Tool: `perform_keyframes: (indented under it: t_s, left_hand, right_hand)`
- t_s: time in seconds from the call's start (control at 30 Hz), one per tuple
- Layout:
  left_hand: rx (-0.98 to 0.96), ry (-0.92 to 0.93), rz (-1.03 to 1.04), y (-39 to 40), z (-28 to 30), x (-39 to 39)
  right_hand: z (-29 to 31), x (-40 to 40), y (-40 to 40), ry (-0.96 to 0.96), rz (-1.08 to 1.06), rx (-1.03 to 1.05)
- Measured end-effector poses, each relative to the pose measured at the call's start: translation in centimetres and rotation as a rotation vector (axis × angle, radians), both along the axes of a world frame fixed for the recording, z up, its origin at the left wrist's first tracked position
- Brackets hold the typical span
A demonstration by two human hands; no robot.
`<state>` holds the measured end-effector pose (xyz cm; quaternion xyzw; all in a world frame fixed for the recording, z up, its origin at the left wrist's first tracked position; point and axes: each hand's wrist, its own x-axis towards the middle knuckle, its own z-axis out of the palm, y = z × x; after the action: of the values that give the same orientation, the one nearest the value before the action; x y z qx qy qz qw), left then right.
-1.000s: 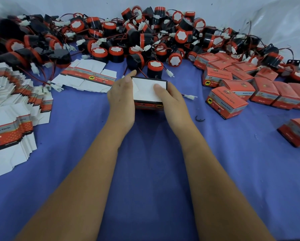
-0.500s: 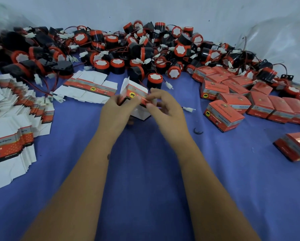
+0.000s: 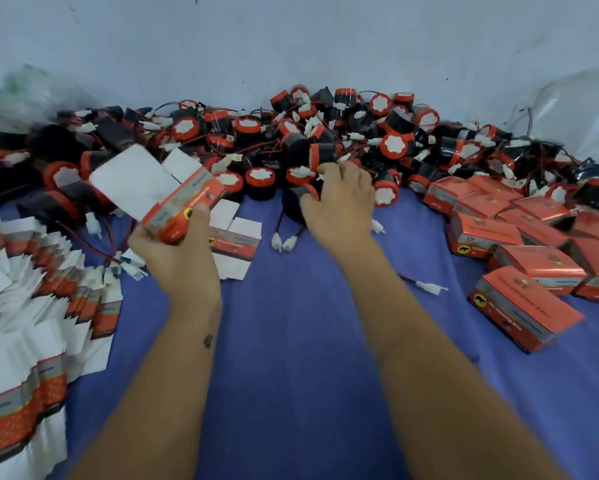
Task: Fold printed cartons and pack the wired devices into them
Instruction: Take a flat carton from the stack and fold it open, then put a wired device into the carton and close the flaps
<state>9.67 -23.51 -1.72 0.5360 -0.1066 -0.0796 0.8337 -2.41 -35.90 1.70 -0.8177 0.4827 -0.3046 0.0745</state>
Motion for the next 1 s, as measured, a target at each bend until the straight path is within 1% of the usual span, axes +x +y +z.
perform_keyframes:
  t_s: [0.1, 0.13, 0.23, 0.27, 0.3, 0.37, 0.43, 0.47, 0.57, 0.63, 0.67, 0.77, 0.83, 0.87, 0.9, 0.93, 0.97, 1.0]
  left_hand:
    - [-0.098, 0.061, 0.119, -0.2, -0.5, 1.2]
    - [-0.123, 0.09, 0.143, -0.2, -0.5, 1.4]
    - [-0.15, 0.167, 0.145, -0.4, -0.9, 1.5]
    - [-0.138, 0.167, 0.14, -0.5, -0.9, 1.4]
    - [-0.129, 0.161, 0.13, -0.6, -0.9, 1.3]
    - [-0.127, 0.152, 0.098, -0.9, -0.7, 1.0]
    - [-0.105, 0.125, 0.068, -1.1, -0.7, 0.9]
    - [-0.094, 0.111, 0.054, -1.1, -0.7, 0.9]
    - [-0.069, 0.072, -0.002, -1.1, -0.5, 0.8]
    - [-0.054, 0.053, -0.032, -1.1, -0.5, 0.8]
    - [-0.047, 0.044, -0.044, -1.2, -0.5, 0.8]
    - [-0.004, -0.011, -0.029, -1.4, -0.6, 0.7]
    - [0.079, -0.122, -0.004, -1.4, -0.5, 0.2]
    - [0.139, -0.216, 0.014, -1.5, -0.5, -0.1]
    - [0.198, -0.319, 0.033, -1.4, -0.6, -0.4]
    - [0.247, -0.41, 0.048, -1.4, -0.6, -0.7]
    - [0.285, -0.481, 0.059, -1.3, -0.5, -1.1]
    - [0.306, -0.537, 0.073, -1.3, -0.3, -1.7]
  right_hand:
    - [-0.1, 6.9, -0.9, 0.089, 0.178, -0.133]
    - [-0.1, 9.1, -1.2, 0.075, 0.249, -0.144]
    - [0.5, 14.4, -2.8, -0.102, 0.414, 0.009]
    - [0.6, 15.6, -3.5, -0.1, 0.432, 0.044]
    - [0.5, 16.6, -4.1, -0.038, 0.444, 0.067]
    - [0.1, 17.8, -5.6, 0.19, 0.458, 0.133]
    - [-0.4, 17.9, -7.2, 0.427, 0.387, 0.16]
    - [-0.4, 17.6, -7.9, 0.503, 0.327, 0.153]
    - [0.5, 14.9, -9.5, 0.65, 0.154, 0.136]
    - [0.8, 12.4, -9.9, 0.713, 0.119, 0.116]
    - [0.8, 11.2, -9.7, 0.71, 0.135, 0.111]
    - [1.1, 7.9, -8.3, 0.659, 0.262, 0.158]
    - [2.9, 5.7, -7.7, 0.614, 0.347, 0.314]
    - [4.2, 4.4, -7.6, 0.543, 0.375, 0.415]
    - [5.6, 3.0, -7.6, 0.432, 0.382, 0.487]
    - [6.7, 1.6, -7.7, 0.274, 0.371, 0.515]
    - [7.4, 0.2, -8.2, 0.083, 0.326, 0.479]
    - [7.5, -1.0, -9.1, -0.098, 0.237, 0.373]
